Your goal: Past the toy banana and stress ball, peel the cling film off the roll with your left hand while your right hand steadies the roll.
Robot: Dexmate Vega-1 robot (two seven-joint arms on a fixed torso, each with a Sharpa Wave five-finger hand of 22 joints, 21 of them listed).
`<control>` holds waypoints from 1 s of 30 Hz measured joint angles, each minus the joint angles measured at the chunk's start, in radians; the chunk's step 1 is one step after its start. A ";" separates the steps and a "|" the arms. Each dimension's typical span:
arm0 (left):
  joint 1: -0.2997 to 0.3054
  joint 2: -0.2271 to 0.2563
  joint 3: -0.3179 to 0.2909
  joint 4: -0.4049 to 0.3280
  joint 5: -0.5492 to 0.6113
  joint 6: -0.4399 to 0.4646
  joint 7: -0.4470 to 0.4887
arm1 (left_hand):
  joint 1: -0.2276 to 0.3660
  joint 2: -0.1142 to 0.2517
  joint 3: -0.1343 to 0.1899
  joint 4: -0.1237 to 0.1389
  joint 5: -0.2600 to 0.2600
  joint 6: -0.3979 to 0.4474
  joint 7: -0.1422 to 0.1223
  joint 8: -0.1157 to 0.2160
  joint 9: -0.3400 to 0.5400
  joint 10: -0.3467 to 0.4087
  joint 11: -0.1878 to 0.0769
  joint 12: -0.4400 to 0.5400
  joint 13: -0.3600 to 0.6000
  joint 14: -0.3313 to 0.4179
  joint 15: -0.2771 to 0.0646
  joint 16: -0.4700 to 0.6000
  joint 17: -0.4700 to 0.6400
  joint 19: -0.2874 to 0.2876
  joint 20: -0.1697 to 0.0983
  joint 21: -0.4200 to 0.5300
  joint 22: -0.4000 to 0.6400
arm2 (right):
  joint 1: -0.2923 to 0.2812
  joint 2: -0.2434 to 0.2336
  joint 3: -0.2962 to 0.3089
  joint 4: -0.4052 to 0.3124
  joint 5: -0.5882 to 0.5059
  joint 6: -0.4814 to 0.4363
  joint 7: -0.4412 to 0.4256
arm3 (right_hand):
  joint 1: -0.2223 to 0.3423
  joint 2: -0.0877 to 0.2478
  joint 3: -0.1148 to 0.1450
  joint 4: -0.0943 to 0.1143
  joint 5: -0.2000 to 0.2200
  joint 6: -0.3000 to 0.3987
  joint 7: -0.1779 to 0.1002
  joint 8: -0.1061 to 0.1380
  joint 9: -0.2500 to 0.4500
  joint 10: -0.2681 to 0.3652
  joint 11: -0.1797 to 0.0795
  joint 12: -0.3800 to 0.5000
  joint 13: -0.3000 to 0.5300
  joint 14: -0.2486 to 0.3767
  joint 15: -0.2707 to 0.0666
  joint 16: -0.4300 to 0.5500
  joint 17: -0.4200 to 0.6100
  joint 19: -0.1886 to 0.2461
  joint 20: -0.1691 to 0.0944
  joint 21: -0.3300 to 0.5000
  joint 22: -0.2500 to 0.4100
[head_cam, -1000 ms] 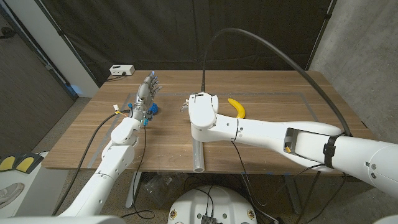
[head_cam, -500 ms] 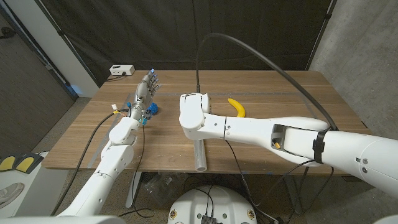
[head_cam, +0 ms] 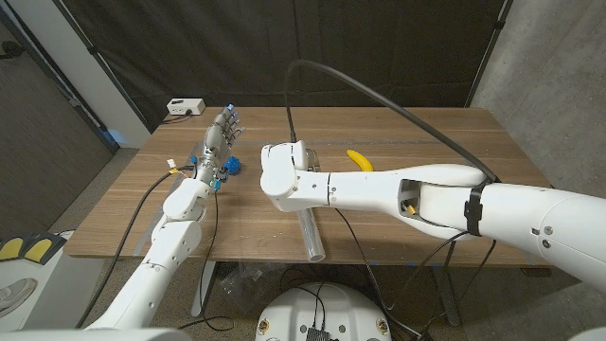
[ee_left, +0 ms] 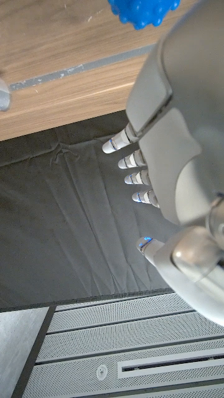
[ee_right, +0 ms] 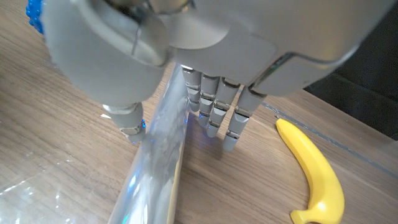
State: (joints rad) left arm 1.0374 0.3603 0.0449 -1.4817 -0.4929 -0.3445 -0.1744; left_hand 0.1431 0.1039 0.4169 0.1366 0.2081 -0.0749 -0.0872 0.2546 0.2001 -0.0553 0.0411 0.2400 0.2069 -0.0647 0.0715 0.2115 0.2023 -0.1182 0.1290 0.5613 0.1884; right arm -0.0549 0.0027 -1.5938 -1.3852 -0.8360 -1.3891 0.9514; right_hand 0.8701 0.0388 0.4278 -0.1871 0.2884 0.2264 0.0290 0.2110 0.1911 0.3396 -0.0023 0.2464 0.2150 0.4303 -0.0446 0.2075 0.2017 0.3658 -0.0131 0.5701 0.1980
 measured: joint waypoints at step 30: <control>-0.036 0.016 0.012 0.051 -0.019 -0.015 -0.031 | -0.013 -0.013 -0.013 0.004 0.000 -0.004 -0.004 -0.008 0.000 -0.004 -0.004 -0.004 0.000 0.000 0.000 0.000 0.000 0.005 0.005 -0.008 0.000 | -0.059 0.034 0.083 0.129 0.061 0.040 -0.169 | 0.096 0.053 -0.007 0.082 -0.104 0.229 -0.038 0.003 0.004 0.251 -0.020 0.057 -0.011 0.394 -0.049 0.056 0.025 0.414 -0.063 0.419 0.072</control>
State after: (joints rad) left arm 1.0016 0.3759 0.0570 -1.4308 -0.5122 -0.3594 -0.2050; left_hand 0.1302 0.0910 0.4042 0.1407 0.2081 -0.0786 -0.0909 0.2470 0.2001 -0.0591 0.0375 0.2360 0.2069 -0.0647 0.0715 0.2115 0.2022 -0.1128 0.1341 0.5535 0.1883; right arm -0.1137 0.0370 -1.5109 -1.2566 -0.7748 -1.3487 0.7824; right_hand 0.9658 0.0920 0.4207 -0.1048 0.1848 0.4555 -0.0085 0.2143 0.1948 0.5906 -0.0221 0.3031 0.2038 0.8241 -0.0938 0.2633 0.2268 0.7800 -0.0764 0.9887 0.2705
